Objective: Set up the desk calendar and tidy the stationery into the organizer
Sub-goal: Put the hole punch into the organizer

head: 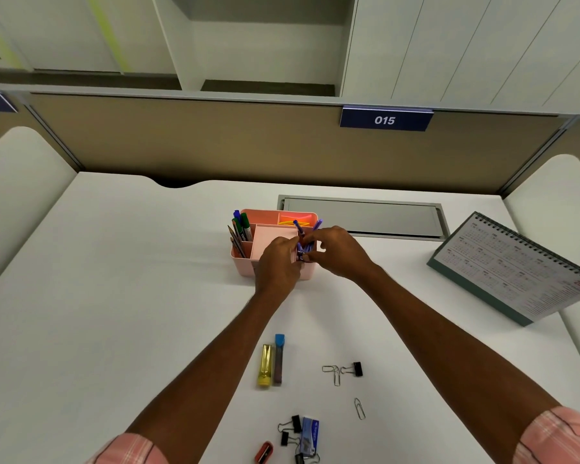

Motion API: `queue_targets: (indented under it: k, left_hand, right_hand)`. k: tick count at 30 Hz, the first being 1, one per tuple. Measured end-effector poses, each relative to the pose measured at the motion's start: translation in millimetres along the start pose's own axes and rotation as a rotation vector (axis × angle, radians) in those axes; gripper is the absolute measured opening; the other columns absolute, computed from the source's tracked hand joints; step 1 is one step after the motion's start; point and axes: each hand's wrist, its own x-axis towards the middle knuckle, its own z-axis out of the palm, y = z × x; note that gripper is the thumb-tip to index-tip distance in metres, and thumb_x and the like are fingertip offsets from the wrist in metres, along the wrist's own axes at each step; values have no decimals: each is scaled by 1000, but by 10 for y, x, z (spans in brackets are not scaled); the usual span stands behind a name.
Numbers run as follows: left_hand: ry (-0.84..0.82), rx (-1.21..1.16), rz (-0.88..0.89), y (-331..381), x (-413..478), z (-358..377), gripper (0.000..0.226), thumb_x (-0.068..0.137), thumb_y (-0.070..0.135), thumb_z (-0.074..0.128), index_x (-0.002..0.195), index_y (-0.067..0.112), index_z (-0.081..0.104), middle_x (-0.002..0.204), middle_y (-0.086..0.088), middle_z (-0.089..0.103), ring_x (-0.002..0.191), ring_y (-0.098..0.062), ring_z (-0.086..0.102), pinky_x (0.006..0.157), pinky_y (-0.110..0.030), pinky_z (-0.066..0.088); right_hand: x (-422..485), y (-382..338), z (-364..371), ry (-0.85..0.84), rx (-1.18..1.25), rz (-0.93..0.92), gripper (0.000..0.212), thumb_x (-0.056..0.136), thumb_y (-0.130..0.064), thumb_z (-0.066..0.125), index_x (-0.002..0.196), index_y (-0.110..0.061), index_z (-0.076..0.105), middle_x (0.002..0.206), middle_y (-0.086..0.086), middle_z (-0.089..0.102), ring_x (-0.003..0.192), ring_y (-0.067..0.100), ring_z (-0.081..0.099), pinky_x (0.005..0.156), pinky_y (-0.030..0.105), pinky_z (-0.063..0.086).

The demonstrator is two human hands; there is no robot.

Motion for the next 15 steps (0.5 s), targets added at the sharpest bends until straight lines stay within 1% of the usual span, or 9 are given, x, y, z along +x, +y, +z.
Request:
queue_targets:
  k: [2, 5, 9, 15]
  left_hand:
    - [5, 12, 5, 12, -10, -2, 51, 93, 26, 76, 142, 18, 62, 140, -7, 65, 124, -30, 63, 108, -41, 49]
    - [13, 9, 9, 12, -26, -7, 50, 94, 26, 75, 142, 17, 62, 140, -7, 65, 125, -30, 63, 109, -40, 48]
    - [6, 5, 13, 9, -49, -1, 49, 95, 26, 74, 141, 16, 63, 139, -8, 66, 125, -30, 63, 109, -40, 48]
    - [34, -22, 18, 21, -104, -24, 47, 95, 21, 74, 140, 14, 63, 138, -10, 66, 125, -32, 62, 108, -42, 49]
  right_hand:
    - [-16, 30, -18, 50, 44, 11, 32, 87, -29, 80, 118, -23, 76, 116, 1, 75, 89, 15, 61, 72, 27, 47]
    - [-47, 42, -41, 83, 73, 41, 33, 87, -24, 80, 119, -22, 75, 121, 2, 73, 86, 13, 62, 70, 24, 45]
    - [-84, 36, -72, 79, 71, 45, 38, 86, -22, 80, 124, -23, 72, 126, 2, 71, 87, 11, 62, 73, 26, 49]
    - [-162, 33, -88, 83, 64, 43, 35, 87, -23, 78, 122, -22, 73, 124, 0, 73, 88, 12, 64, 76, 27, 53]
